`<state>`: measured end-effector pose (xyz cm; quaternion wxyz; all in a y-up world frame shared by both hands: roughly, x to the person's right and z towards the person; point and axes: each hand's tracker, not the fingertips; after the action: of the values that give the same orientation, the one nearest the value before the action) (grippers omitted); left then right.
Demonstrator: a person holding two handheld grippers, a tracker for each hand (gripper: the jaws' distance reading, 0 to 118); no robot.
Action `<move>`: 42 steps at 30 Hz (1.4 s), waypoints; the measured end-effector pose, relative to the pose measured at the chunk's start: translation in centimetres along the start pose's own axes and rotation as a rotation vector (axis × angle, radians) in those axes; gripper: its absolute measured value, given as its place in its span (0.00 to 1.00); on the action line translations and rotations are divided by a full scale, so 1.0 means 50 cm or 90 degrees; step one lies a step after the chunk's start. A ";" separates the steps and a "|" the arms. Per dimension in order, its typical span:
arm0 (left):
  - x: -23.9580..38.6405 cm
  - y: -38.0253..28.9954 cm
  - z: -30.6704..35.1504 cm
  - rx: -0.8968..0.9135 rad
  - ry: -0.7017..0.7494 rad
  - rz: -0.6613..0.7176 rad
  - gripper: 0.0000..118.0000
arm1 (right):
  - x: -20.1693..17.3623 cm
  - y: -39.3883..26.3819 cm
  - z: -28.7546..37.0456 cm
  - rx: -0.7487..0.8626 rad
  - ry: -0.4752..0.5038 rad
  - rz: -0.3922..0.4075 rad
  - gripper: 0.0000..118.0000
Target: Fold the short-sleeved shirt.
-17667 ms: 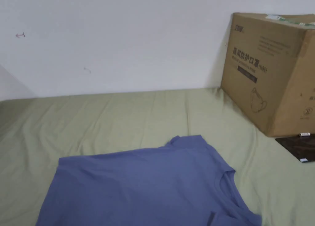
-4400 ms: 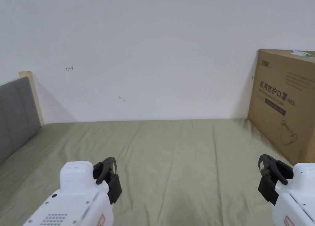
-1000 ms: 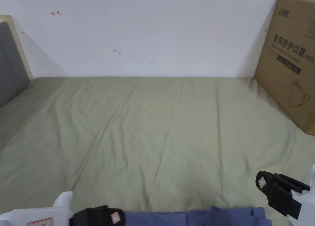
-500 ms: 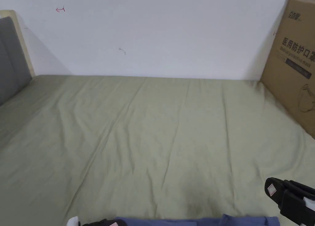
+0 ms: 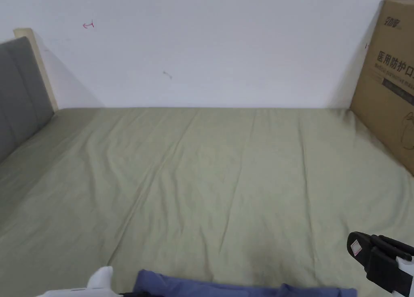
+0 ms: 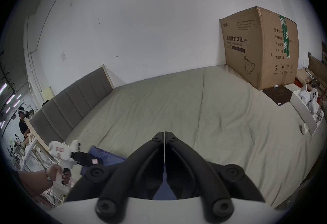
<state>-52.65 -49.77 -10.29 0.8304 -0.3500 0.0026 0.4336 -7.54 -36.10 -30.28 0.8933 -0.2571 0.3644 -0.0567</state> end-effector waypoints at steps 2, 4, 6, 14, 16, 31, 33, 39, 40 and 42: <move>0.057 0.016 0.062 0.038 0.126 -0.063 0.06 | 0.005 0.005 0.007 0.010 0.005 -0.015 0.01; 0.109 0.025 0.105 0.047 0.254 -0.099 0.06 | 0.010 0.006 0.018 0.017 0.008 -0.023 0.01; 0.150 0.024 0.133 0.049 0.236 -0.102 0.07 | 0.014 0.004 0.028 0.020 0.011 -0.024 0.01; 0.288 0.012 -0.025 -0.028 0.131 -0.062 0.07 | 0.049 -0.018 0.060 0.026 0.016 -0.054 0.01; 0.318 0.007 -0.104 -0.052 0.109 -0.054 0.07 | 0.060 -0.022 0.068 0.027 0.015 -0.066 0.01; 0.334 -0.041 -0.218 -0.032 -0.051 -0.002 0.77 | 0.118 -0.038 0.081 0.020 -0.014 -0.097 0.01; 0.353 -0.043 -0.160 0.014 0.010 -0.108 0.66 | 0.121 -0.036 0.084 0.025 -0.015 -0.094 0.01; 0.379 -0.067 -0.181 -0.032 0.058 -0.238 0.00 | 0.128 -0.038 0.082 0.029 -0.022 -0.092 0.01; 0.381 -0.073 -0.207 -0.060 0.046 -0.225 0.00 | 0.129 -0.039 0.081 0.028 -0.022 -0.095 0.01; 0.383 -0.089 -0.262 -0.091 0.059 -0.223 0.00 | 0.131 -0.040 0.080 0.028 -0.023 -0.100 0.01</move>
<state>-33.58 -45.36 -23.50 0.8652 -0.4228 -0.0509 0.2646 0.13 -38.04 -30.95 0.8978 -0.2666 0.3256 -0.1300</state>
